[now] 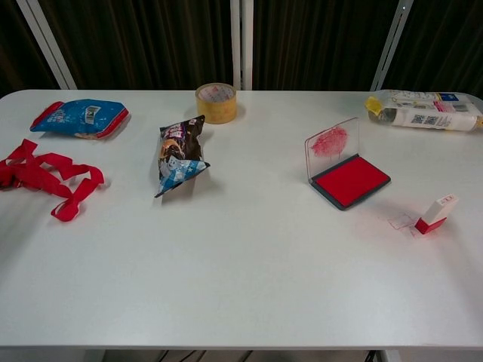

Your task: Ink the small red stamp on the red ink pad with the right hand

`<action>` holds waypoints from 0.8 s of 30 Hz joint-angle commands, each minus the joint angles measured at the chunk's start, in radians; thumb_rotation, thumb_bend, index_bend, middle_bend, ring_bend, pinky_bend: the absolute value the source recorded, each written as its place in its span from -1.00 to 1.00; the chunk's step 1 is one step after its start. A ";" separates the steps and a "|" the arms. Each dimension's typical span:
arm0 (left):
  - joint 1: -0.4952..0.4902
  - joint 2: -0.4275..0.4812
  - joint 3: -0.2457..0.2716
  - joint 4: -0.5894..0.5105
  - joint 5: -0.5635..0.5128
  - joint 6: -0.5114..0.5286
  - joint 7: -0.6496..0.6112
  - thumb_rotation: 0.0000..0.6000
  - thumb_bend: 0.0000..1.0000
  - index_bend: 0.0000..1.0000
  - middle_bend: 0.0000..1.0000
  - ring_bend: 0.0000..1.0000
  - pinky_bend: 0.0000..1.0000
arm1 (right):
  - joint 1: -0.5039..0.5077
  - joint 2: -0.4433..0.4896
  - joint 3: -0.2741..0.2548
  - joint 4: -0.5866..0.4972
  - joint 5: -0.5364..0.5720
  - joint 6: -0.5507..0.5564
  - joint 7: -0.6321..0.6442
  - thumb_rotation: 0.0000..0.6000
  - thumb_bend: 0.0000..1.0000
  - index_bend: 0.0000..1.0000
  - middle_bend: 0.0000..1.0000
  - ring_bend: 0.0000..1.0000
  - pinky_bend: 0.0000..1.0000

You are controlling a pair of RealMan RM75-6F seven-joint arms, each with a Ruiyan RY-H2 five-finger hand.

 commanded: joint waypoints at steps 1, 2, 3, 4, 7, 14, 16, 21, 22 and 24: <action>-0.004 -0.008 0.003 0.006 0.001 -0.010 -0.001 0.47 -0.91 -0.89 -0.72 -0.76 -0.52 | 0.024 -0.004 -0.014 0.007 -0.010 -0.037 -0.078 1.00 -0.74 -1.00 -1.00 0.32 0.66; -0.007 -0.012 0.005 0.008 0.002 -0.015 -0.001 0.46 -0.91 -0.89 -0.72 -0.76 -0.51 | 0.034 -0.015 -0.017 0.013 -0.020 -0.048 -0.099 1.00 -0.74 -1.00 -1.00 0.32 0.66; -0.008 -0.014 0.007 0.009 0.002 -0.020 0.000 0.46 -0.91 -0.89 -0.72 -0.76 -0.51 | 0.042 -0.025 -0.021 0.018 -0.029 -0.058 -0.112 1.00 -0.74 -1.00 -1.00 0.32 0.66; -0.010 -0.015 0.009 0.009 0.002 -0.026 0.001 0.46 -0.90 -0.89 -0.72 -0.76 -0.51 | 0.052 -0.038 -0.024 0.026 -0.040 -0.069 -0.123 1.00 -0.74 -1.00 -1.00 0.32 0.66; -0.014 -0.015 0.011 0.007 0.001 -0.035 0.006 0.47 -0.91 -0.89 -0.72 -0.76 -0.51 | 0.086 -0.087 -0.032 0.062 -0.071 -0.107 -0.163 1.00 -0.74 -1.00 -1.00 0.32 0.66; -0.009 -0.012 0.018 0.008 0.000 -0.035 0.003 0.47 -0.91 -0.89 -0.72 -0.76 -0.51 | 0.161 -0.208 -0.027 0.155 -0.056 -0.219 -0.238 1.00 -0.74 -1.00 -0.99 0.32 0.66; -0.006 -0.010 0.018 0.010 -0.004 -0.034 -0.001 0.46 -0.91 -0.89 -0.72 -0.76 -0.51 | 0.172 -0.233 -0.023 0.175 -0.047 -0.235 -0.240 1.00 -0.74 -1.00 -0.97 0.32 0.66; -0.007 -0.004 0.021 0.015 -0.018 -0.050 -0.008 0.47 -0.91 -0.89 -0.72 -0.76 -0.51 | 0.193 -0.297 -0.018 0.243 -0.035 -0.254 -0.212 1.00 -0.73 -1.00 -0.85 0.34 0.66; -0.008 -0.002 0.021 0.015 -0.019 -0.054 -0.009 0.47 -0.91 -0.89 -0.72 -0.76 -0.51 | 0.196 -0.311 -0.019 0.261 -0.038 -0.252 -0.205 1.00 -0.73 -1.00 -0.81 0.36 0.66; -0.010 -0.001 0.021 0.015 -0.018 -0.056 -0.012 0.47 -0.91 -0.89 -0.72 -0.76 -0.51 | 0.201 -0.332 -0.018 0.291 -0.049 -0.240 -0.189 1.00 -0.73 -0.97 -0.72 0.42 0.69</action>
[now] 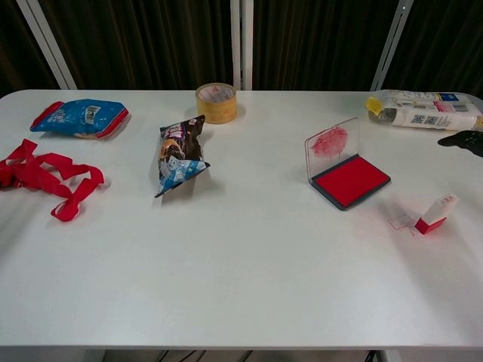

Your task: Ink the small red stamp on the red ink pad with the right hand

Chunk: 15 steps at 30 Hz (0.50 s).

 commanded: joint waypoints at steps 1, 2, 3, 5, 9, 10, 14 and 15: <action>-0.003 0.001 0.000 0.002 0.001 -0.003 -0.004 0.47 -0.91 -0.89 -0.72 -0.76 -0.51 | 0.015 -0.050 0.003 0.064 -0.020 0.021 0.040 1.00 -0.73 -0.92 -0.67 0.45 0.70; -0.003 0.000 -0.001 0.003 0.002 -0.003 -0.006 0.47 -0.91 -0.89 -0.72 -0.76 -0.51 | 0.018 -0.063 0.003 0.084 -0.030 0.031 0.054 1.00 -0.73 -0.85 -0.62 0.48 0.71; -0.004 0.000 -0.001 0.005 0.003 -0.004 -0.007 0.48 -0.91 -0.89 -0.72 -0.76 -0.51 | 0.021 -0.075 0.003 0.104 -0.039 0.040 0.069 1.00 -0.72 -0.75 -0.56 0.51 0.71; -0.006 -0.004 -0.001 0.012 0.006 -0.004 -0.008 0.48 -0.91 -0.89 -0.72 -0.76 -0.51 | 0.031 -0.100 0.002 0.145 -0.061 0.058 0.101 1.00 -0.72 -0.61 -0.48 0.53 0.71; -0.009 -0.006 -0.001 0.015 0.006 -0.008 -0.012 0.47 -0.91 -0.89 -0.72 -0.76 -0.51 | 0.050 -0.129 -0.003 0.194 -0.075 0.052 0.130 1.00 -0.73 -0.45 -0.45 0.54 0.72; -0.010 -0.005 -0.001 0.014 0.006 -0.009 -0.013 0.47 -0.91 -0.89 -0.72 -0.76 -0.51 | 0.056 -0.133 -0.005 0.198 -0.076 0.046 0.138 1.00 -0.73 -0.43 -0.45 0.54 0.72; -0.010 -0.002 0.000 0.013 0.008 -0.008 -0.014 0.48 -0.90 -0.89 -0.72 -0.76 -0.51 | 0.068 -0.141 -0.012 0.205 -0.078 0.034 0.163 1.00 -0.72 -0.27 -0.45 0.57 0.72; -0.010 -0.002 0.000 0.013 0.008 -0.008 -0.015 0.48 -0.90 -0.89 -0.72 -0.76 -0.51 | 0.070 -0.142 -0.014 0.206 -0.078 0.033 0.164 1.00 -0.72 -0.23 -0.45 0.57 0.72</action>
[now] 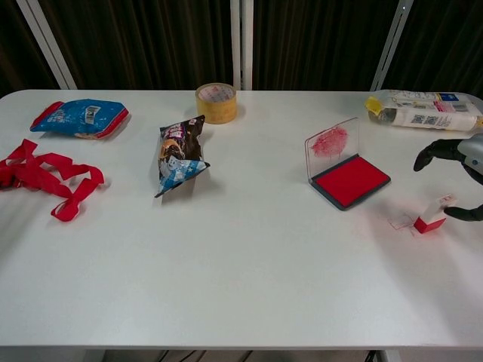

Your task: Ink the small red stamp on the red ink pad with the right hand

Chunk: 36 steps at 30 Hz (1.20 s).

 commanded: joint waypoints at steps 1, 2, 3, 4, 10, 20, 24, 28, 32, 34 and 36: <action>0.001 0.001 0.000 0.001 -0.001 0.001 -0.002 0.48 -0.90 -0.89 -0.72 -0.76 -0.51 | 0.006 -0.005 -0.006 0.005 -0.001 -0.004 0.007 1.00 -0.72 -0.21 -0.45 0.57 0.72; 0.001 0.001 0.001 0.002 -0.002 0.000 -0.003 0.47 -0.90 -0.89 -0.72 -0.76 -0.51 | 0.006 -0.006 -0.007 0.006 0.000 -0.004 0.008 1.00 -0.72 -0.18 -0.45 0.57 0.72; 0.002 0.001 0.001 0.003 -0.003 0.000 -0.004 0.47 -0.90 -0.89 -0.72 -0.76 -0.51 | 0.006 -0.007 -0.008 0.007 0.001 -0.004 0.007 1.00 -0.72 -0.16 -0.45 0.57 0.72; 0.002 0.001 0.001 0.004 -0.003 0.000 -0.005 0.47 -0.90 -0.89 -0.72 -0.76 -0.51 | 0.006 -0.008 -0.009 0.008 0.003 -0.004 0.007 1.00 -0.72 -0.15 -0.45 0.57 0.72; 0.002 -0.001 0.002 0.009 -0.002 -0.001 -0.011 0.47 -0.90 -0.89 -0.72 -0.76 -0.51 | 0.006 -0.013 -0.016 0.013 0.014 -0.011 0.005 1.00 -0.70 -0.11 -0.45 0.57 0.72; 0.006 0.008 0.002 -0.006 -0.018 -0.006 0.009 0.48 -0.90 -0.89 -0.72 -0.76 -0.51 | 0.010 -0.024 -0.024 0.025 0.023 -0.017 0.014 1.00 -0.60 -0.02 -0.45 0.57 0.72; 0.006 0.009 0.003 -0.005 -0.018 -0.007 0.005 0.48 -0.90 -0.89 -0.72 -0.76 -0.51 | 0.011 -0.028 -0.025 0.028 0.030 -0.022 0.011 1.00 -0.59 0.02 -0.45 0.58 0.72; 0.005 0.006 0.004 -0.001 -0.016 -0.010 0.002 0.48 -0.90 -0.89 -0.72 -0.76 -0.51 | 0.013 -0.032 -0.026 0.030 0.034 -0.023 0.011 1.00 -0.57 0.03 -0.45 0.59 0.72; 0.006 0.007 0.003 -0.001 -0.023 -0.012 0.002 0.48 -0.90 -0.89 -0.72 -0.76 -0.51 | 0.012 -0.038 -0.023 0.034 0.037 -0.016 0.010 1.00 -0.52 0.05 -0.39 0.60 0.74; 0.007 0.009 0.001 -0.004 -0.032 -0.013 0.007 0.48 -0.90 -0.89 -0.72 -0.76 -0.51 | 0.011 -0.041 -0.022 0.036 0.041 -0.015 0.007 1.00 -0.49 0.07 -0.31 0.62 0.76; 0.008 0.012 0.000 -0.007 -0.039 -0.016 0.010 0.49 -0.90 -0.89 -0.72 -0.76 -0.50 | 0.013 -0.044 -0.022 0.037 0.044 -0.018 0.003 1.00 -0.48 0.09 -0.26 0.62 0.77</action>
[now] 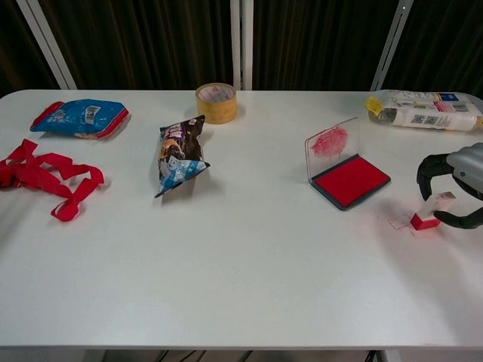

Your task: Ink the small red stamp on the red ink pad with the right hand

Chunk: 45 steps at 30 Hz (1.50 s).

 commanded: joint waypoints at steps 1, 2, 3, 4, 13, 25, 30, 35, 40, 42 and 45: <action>0.002 0.004 -0.001 -0.003 -0.005 -0.002 0.003 0.48 -0.90 -0.89 -0.72 -0.75 -0.49 | 0.001 -0.003 -0.001 0.001 0.002 -0.002 -0.004 1.00 -0.47 0.09 -0.26 0.62 0.77; 0.002 0.005 -0.001 -0.003 -0.005 -0.001 0.003 0.49 -0.90 -0.89 -0.72 -0.75 -0.49 | 0.001 -0.004 -0.002 0.002 0.002 -0.002 -0.006 1.00 -0.47 0.10 -0.25 0.62 0.77; 0.002 0.006 -0.001 -0.004 -0.005 -0.001 0.003 0.48 -0.90 -0.89 -0.72 -0.75 -0.49 | 0.001 -0.005 -0.002 0.003 0.002 -0.002 -0.007 1.00 -0.46 0.10 -0.25 0.62 0.77; 0.003 0.006 -0.002 -0.004 -0.005 0.000 0.002 0.48 -0.90 -0.89 -0.72 -0.75 -0.49 | 0.002 -0.006 -0.003 0.004 0.002 -0.003 -0.008 1.00 -0.46 0.10 -0.25 0.63 0.77; 0.005 0.000 0.000 0.008 0.004 0.007 -0.014 0.49 -0.90 -0.89 -0.72 -0.75 -0.49 | 0.005 -0.013 -0.005 0.011 0.004 -0.005 -0.009 1.00 -0.41 0.13 -0.11 0.62 0.77; 0.006 0.001 0.000 0.014 0.007 0.008 -0.023 0.49 -0.90 -0.89 -0.72 -0.75 -0.49 | 0.011 -0.019 -0.004 0.018 0.008 -0.007 0.004 1.00 -0.32 0.19 0.03 0.63 0.77; 0.006 0.004 -0.001 0.013 0.007 0.009 -0.026 0.49 -0.90 -0.89 -0.72 -0.75 -0.49 | 0.012 -0.013 0.000 0.014 0.009 -0.001 0.015 1.00 -0.32 0.19 0.03 0.63 0.77; 0.008 0.007 0.000 0.011 0.009 0.011 -0.026 0.49 -0.90 -0.89 -0.72 -0.75 -0.49 | 0.022 0.024 0.009 -0.035 0.003 0.008 0.035 1.00 -0.31 0.19 0.03 0.63 0.77; 0.007 0.014 -0.002 0.006 0.009 0.011 -0.025 0.49 -0.90 -0.89 -0.72 -0.75 -0.49 | 0.084 0.097 0.050 -0.133 0.009 -0.045 0.018 1.00 -0.31 0.20 0.02 0.63 0.77; 0.006 0.014 -0.003 0.005 0.008 0.011 -0.026 0.49 -0.90 -0.89 -0.72 -0.75 -0.49 | 0.119 0.120 0.072 -0.175 0.024 -0.090 0.005 1.00 -0.31 0.20 0.01 0.63 0.77; 0.006 0.012 -0.004 0.007 0.005 0.009 -0.031 0.50 -0.90 -0.89 -0.72 -0.75 -0.49 | 0.184 0.142 0.113 -0.223 0.071 -0.188 -0.015 1.00 -0.30 0.20 0.00 0.63 0.77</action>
